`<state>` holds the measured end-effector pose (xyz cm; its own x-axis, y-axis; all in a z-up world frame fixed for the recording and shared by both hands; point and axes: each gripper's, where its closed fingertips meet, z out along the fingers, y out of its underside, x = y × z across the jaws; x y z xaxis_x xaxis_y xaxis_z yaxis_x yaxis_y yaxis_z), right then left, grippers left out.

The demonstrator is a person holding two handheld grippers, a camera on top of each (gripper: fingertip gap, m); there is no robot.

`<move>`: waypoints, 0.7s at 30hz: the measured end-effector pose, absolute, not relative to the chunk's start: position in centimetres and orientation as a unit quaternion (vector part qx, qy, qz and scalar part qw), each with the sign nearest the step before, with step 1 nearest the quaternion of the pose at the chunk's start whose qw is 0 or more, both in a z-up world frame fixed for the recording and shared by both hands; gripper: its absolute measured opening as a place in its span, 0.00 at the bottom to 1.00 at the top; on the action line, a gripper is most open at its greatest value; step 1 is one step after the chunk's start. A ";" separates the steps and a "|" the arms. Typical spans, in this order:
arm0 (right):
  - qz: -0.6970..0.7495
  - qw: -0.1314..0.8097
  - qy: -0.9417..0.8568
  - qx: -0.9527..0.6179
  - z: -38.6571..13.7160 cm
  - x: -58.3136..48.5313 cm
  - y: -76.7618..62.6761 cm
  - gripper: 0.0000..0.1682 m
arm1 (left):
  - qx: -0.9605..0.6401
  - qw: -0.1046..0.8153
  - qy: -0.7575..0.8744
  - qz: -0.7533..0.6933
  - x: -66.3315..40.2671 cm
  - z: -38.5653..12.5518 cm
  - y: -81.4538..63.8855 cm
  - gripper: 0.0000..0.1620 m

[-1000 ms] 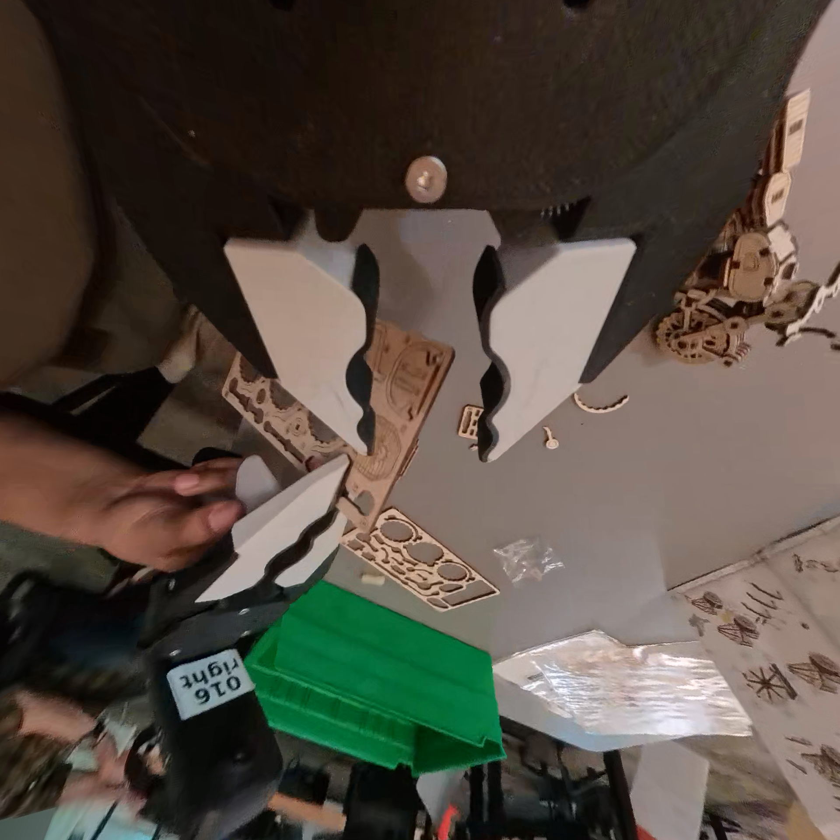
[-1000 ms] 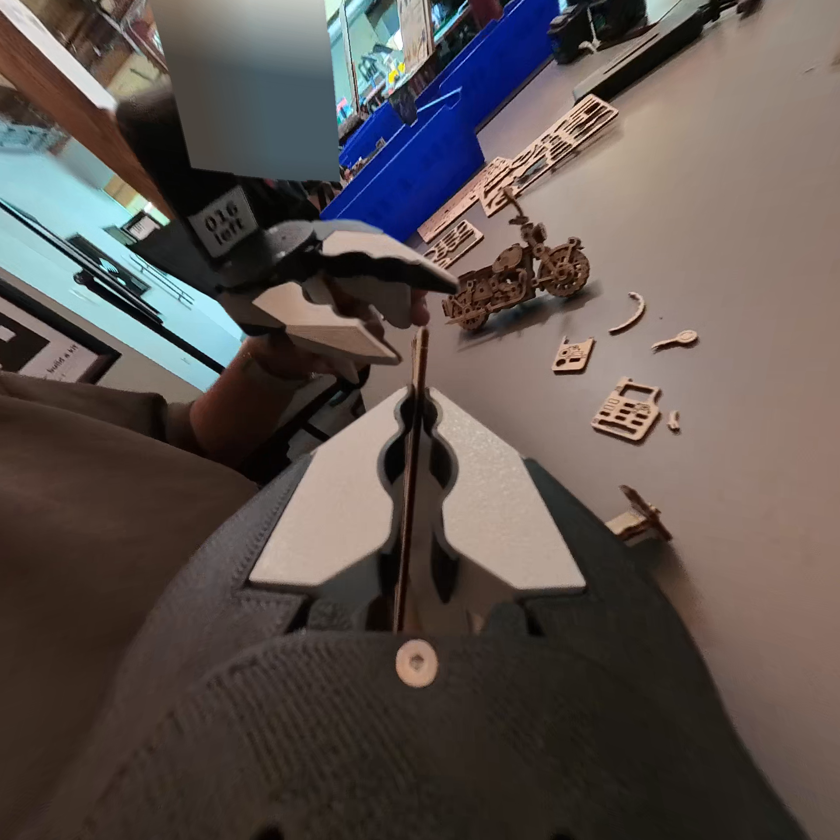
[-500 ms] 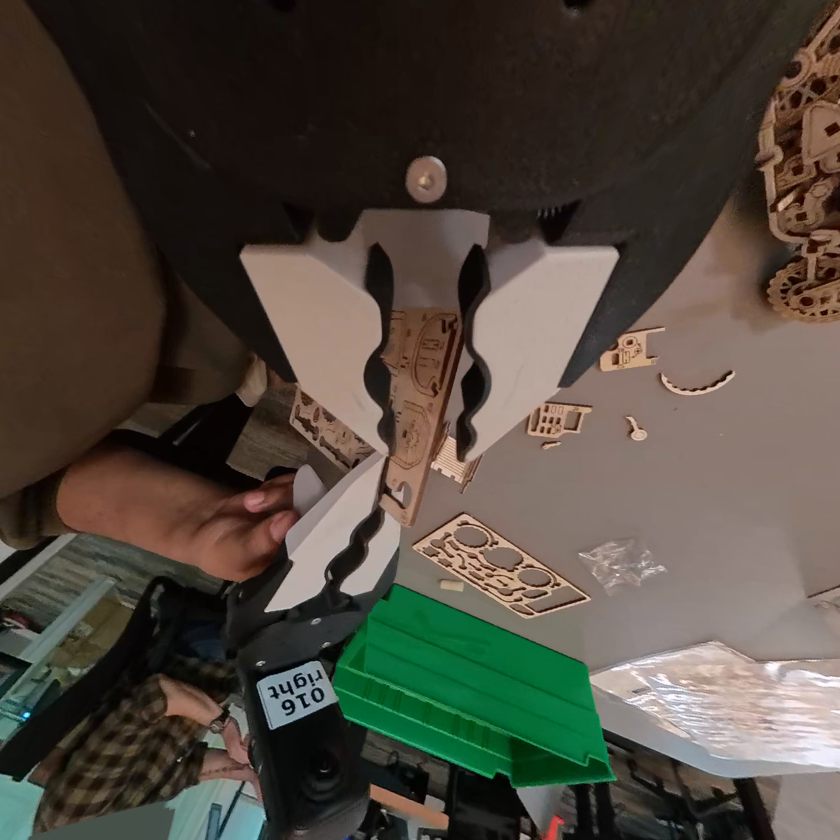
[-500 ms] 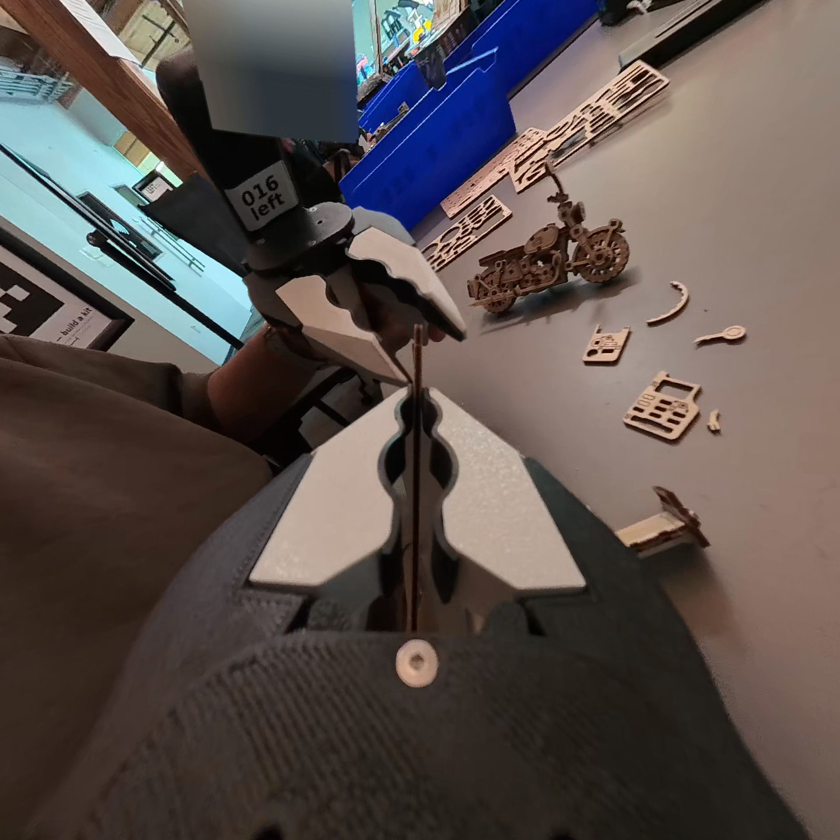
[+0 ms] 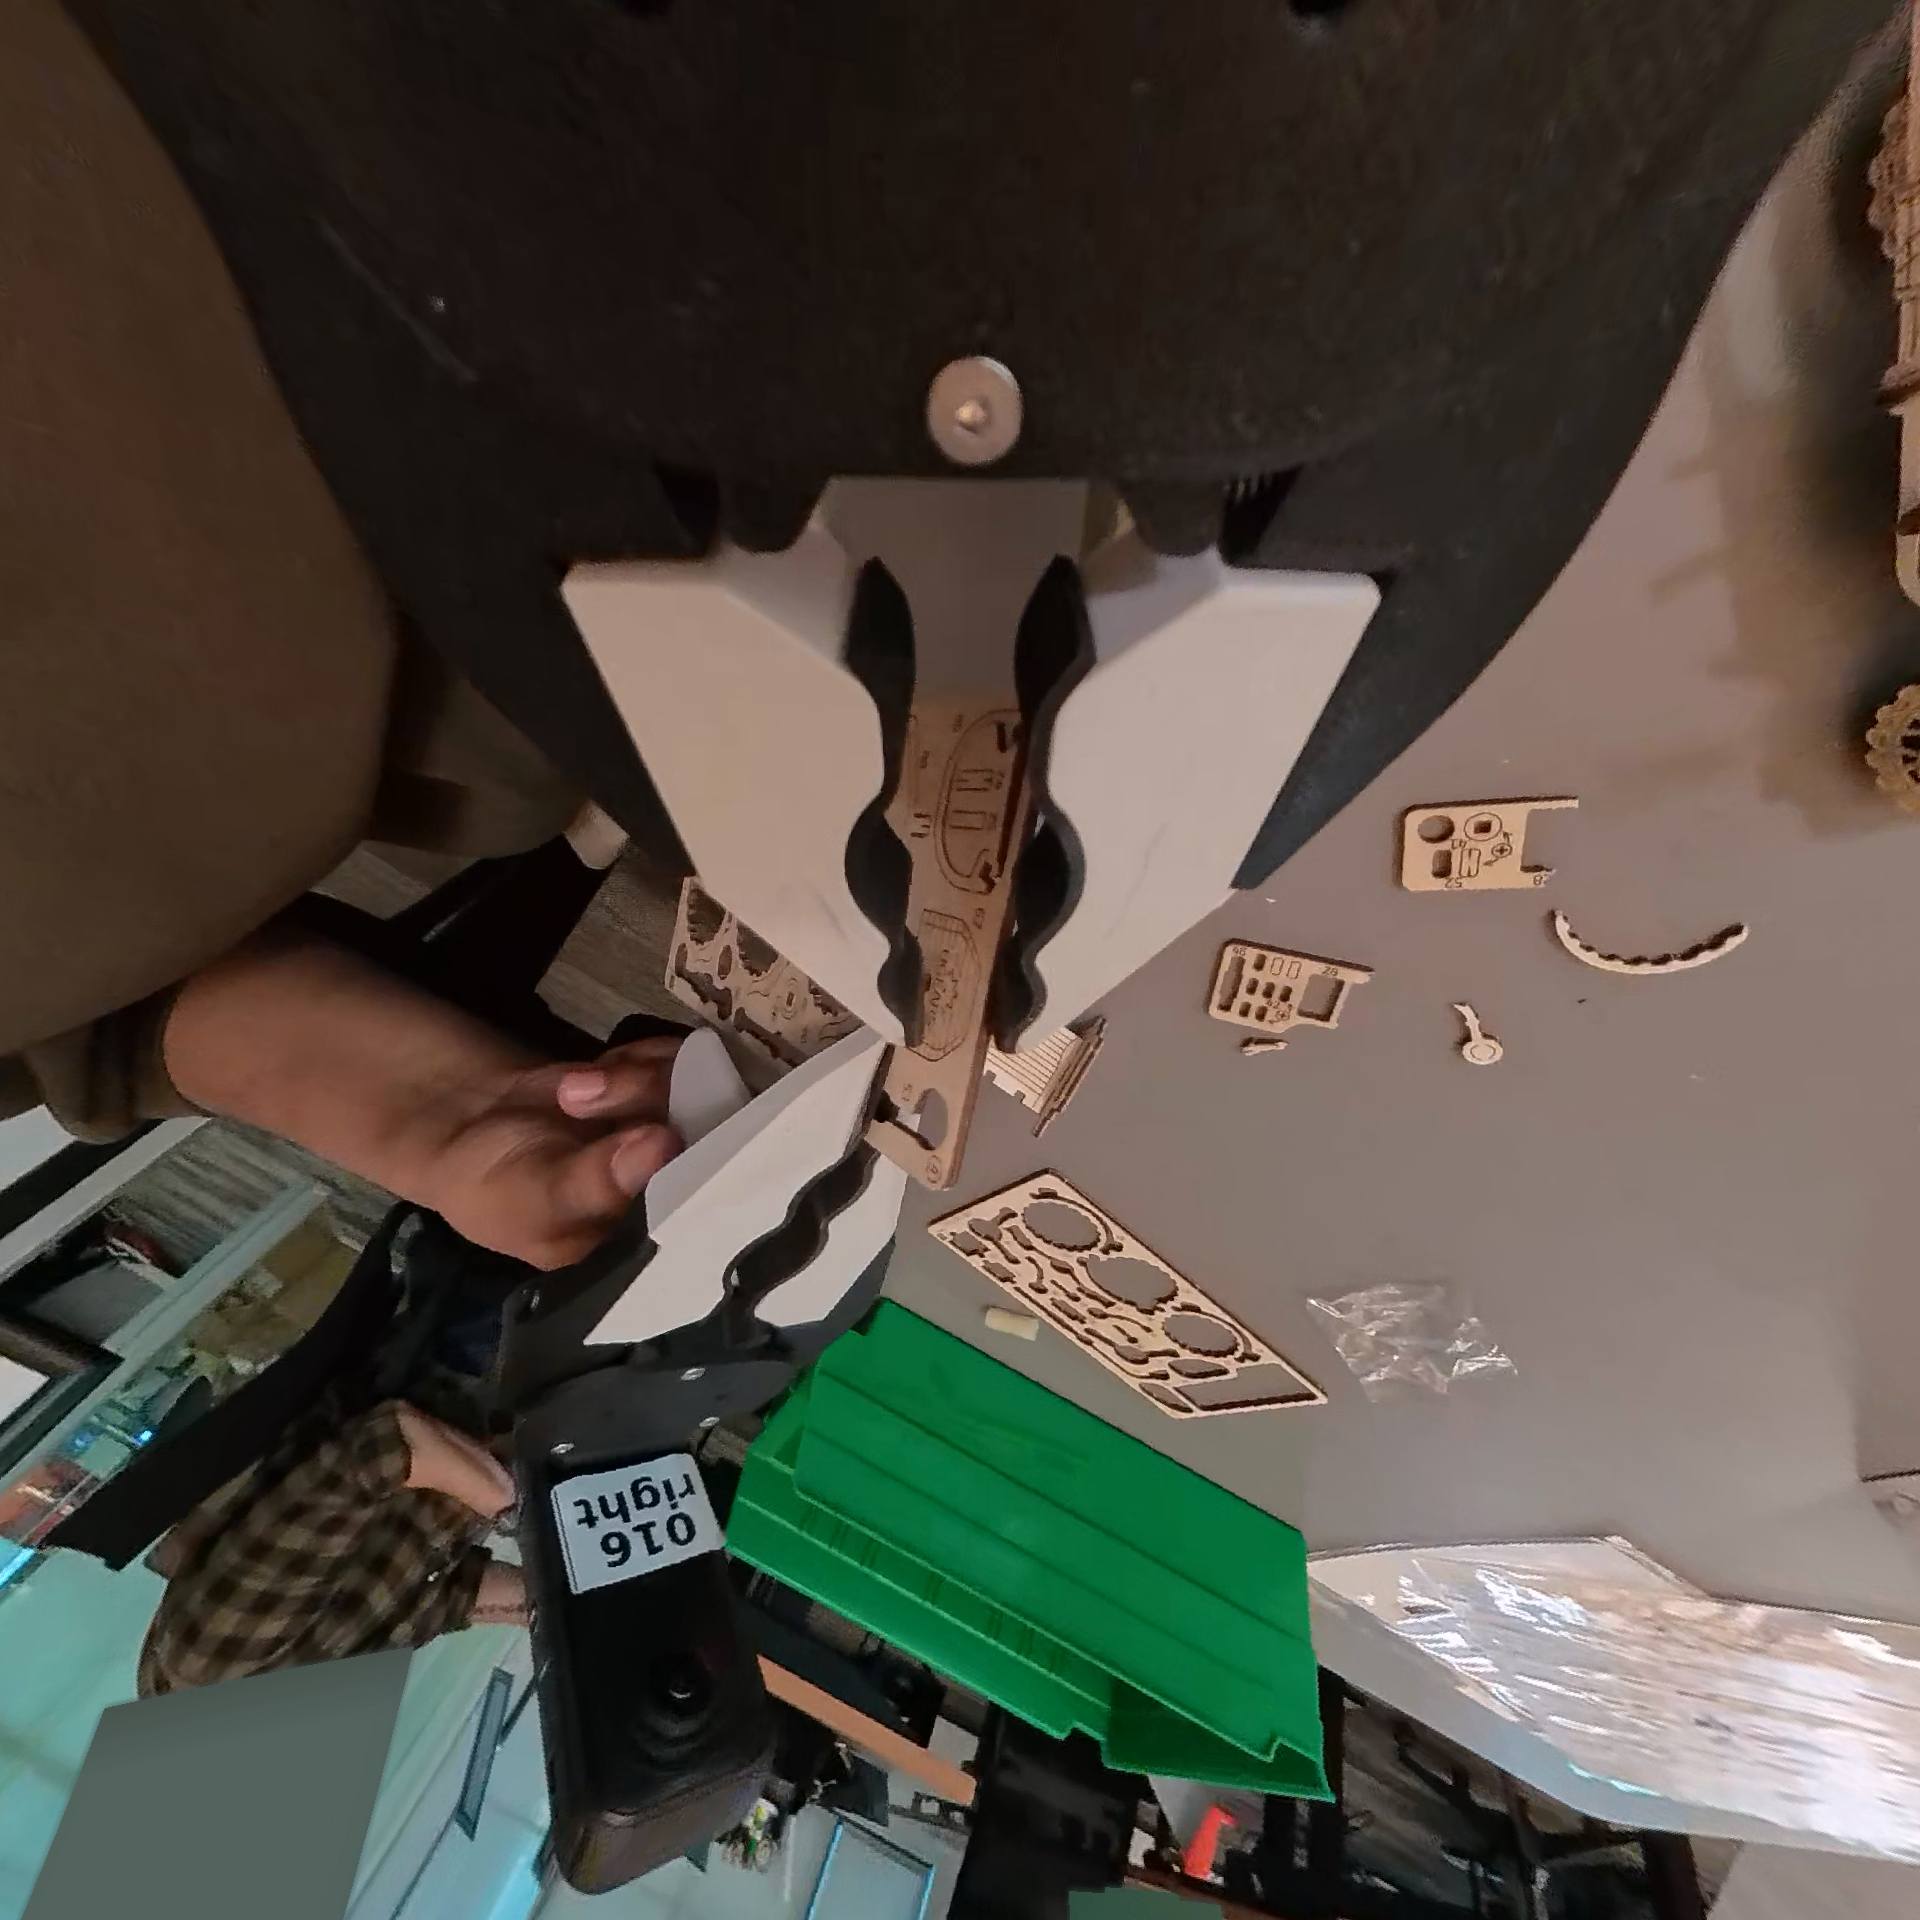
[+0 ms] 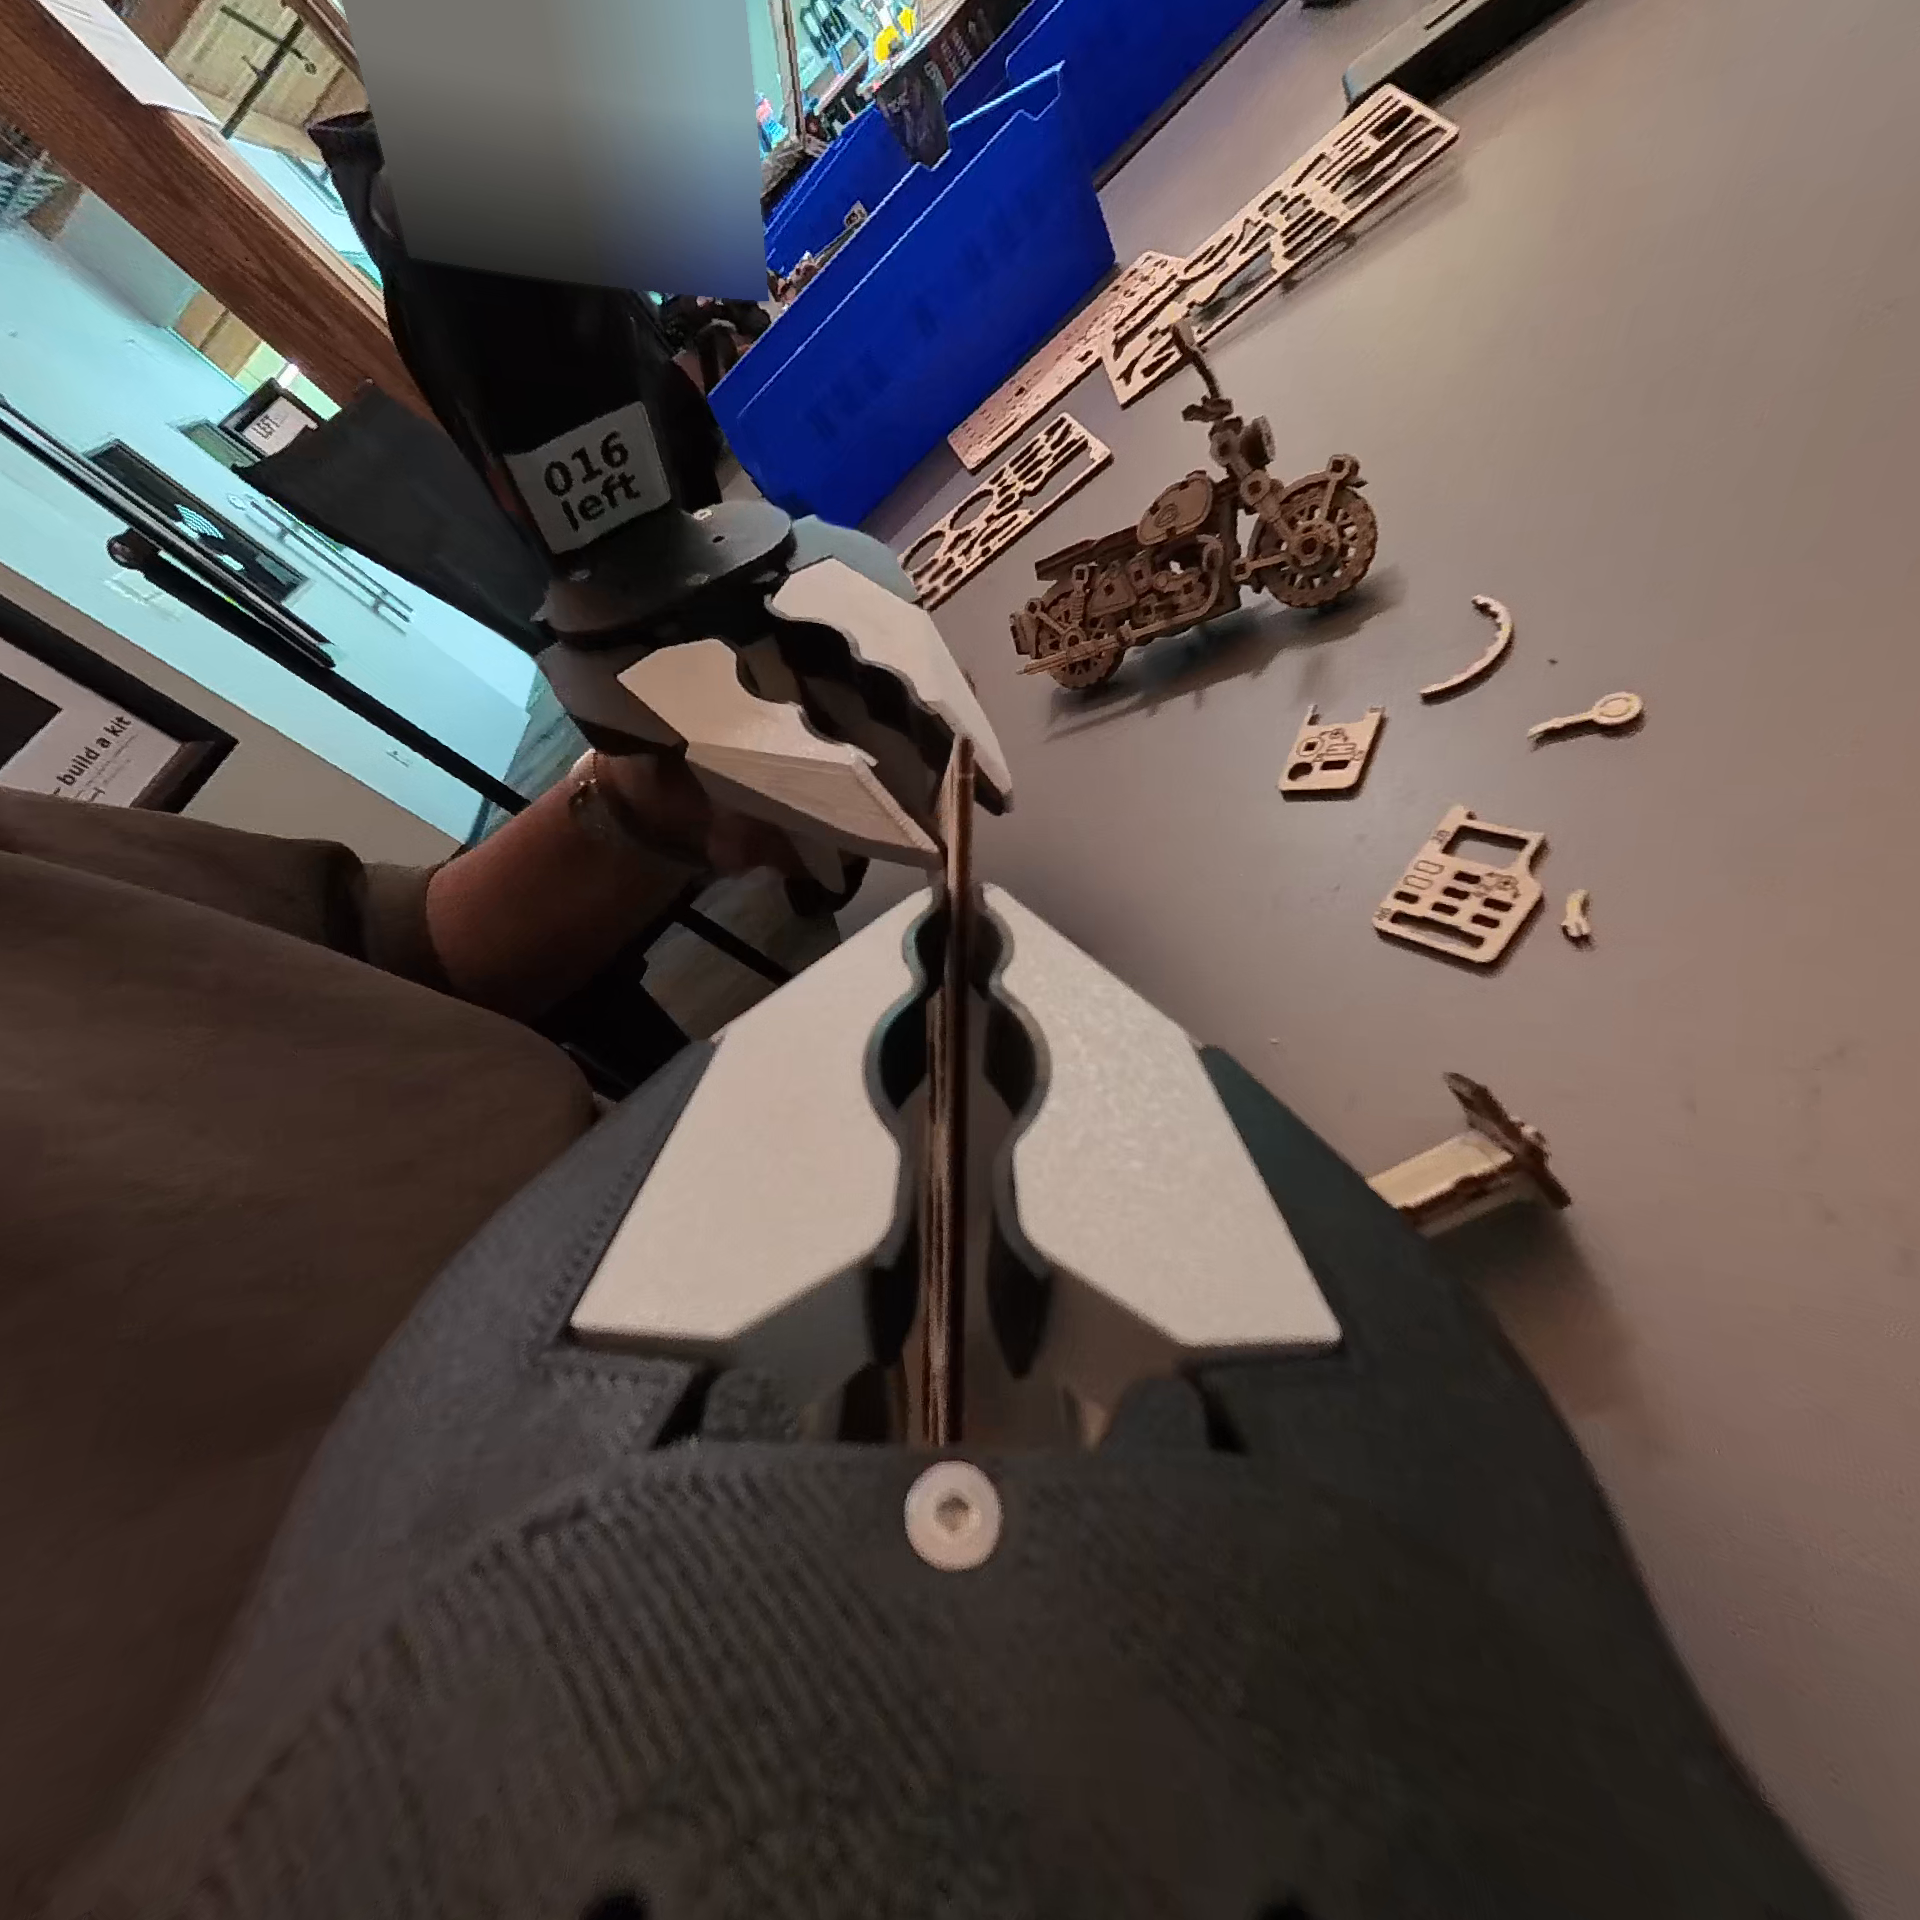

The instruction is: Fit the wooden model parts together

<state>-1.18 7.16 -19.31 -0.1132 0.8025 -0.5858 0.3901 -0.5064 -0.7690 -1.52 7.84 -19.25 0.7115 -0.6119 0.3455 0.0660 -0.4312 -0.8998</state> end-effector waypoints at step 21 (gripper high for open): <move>0.565 0.174 -0.455 -0.666 -20.6 -1.5 7.9 0.01 | -0.817 0.486 0.156 -0.267 -2.3 -21.8 9.2 0.03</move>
